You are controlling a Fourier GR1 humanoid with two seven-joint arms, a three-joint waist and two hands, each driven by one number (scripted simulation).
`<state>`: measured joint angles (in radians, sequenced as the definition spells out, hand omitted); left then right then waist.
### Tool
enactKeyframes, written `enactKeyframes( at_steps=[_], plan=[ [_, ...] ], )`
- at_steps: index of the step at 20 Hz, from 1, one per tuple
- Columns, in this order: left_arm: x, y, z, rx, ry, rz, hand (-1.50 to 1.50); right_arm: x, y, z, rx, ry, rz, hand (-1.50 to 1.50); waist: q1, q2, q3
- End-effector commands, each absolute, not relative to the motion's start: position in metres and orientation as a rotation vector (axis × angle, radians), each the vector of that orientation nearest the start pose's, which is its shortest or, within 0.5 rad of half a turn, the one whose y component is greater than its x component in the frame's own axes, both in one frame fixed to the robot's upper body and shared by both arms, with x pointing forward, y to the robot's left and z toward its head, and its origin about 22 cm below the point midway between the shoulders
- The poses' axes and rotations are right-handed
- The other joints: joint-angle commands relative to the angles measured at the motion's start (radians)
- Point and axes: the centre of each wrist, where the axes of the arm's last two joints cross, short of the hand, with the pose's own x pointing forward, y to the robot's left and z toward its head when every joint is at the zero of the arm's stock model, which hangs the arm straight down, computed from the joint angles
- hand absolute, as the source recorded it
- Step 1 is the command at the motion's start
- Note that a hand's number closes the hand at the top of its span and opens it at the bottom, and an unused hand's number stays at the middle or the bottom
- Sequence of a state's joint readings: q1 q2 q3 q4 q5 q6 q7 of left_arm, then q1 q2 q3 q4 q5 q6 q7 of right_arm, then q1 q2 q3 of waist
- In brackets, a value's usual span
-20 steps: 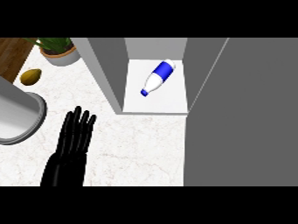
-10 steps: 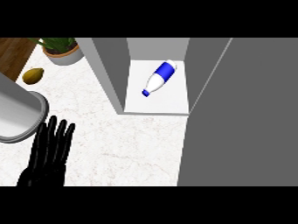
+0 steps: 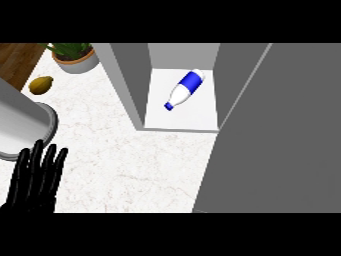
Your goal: Pick up the bottled water, place it into the cabinet and close the cabinet
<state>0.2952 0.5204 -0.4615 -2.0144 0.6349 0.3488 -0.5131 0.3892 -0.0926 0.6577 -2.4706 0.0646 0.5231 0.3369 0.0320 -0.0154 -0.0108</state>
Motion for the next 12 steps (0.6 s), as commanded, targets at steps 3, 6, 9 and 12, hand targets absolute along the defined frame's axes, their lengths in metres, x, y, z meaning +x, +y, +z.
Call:
enactKeyframes(
  at_steps=[3,6,9,12],
  plan=[
    [0.14,0.24,0.051,-0.274,-1.895,0.188,-1.5,0.097,-0.117,0.164,0.636,-1.779,0.883,1.5,0.002,0.003,-0.001],
    [0.138,0.249,0.045,-0.271,-1.882,0.18,-1.5,0.102,-0.111,0.166,0.611,-1.781,0.909,1.5,0.004,0.004,-0.002],
    [0.137,0.252,0.053,-0.29,-1.904,0.186,-1.5,0.109,-0.107,0.168,0.602,-1.792,0.931,1.5,0.018,0.007,-0.001],
    [0.134,0.253,0.045,-0.301,-1.889,0.19,-1.5,0.114,-0.105,0.165,0.615,-1.785,0.923,1.5,0.021,0.011,-0.002]
  ],
)
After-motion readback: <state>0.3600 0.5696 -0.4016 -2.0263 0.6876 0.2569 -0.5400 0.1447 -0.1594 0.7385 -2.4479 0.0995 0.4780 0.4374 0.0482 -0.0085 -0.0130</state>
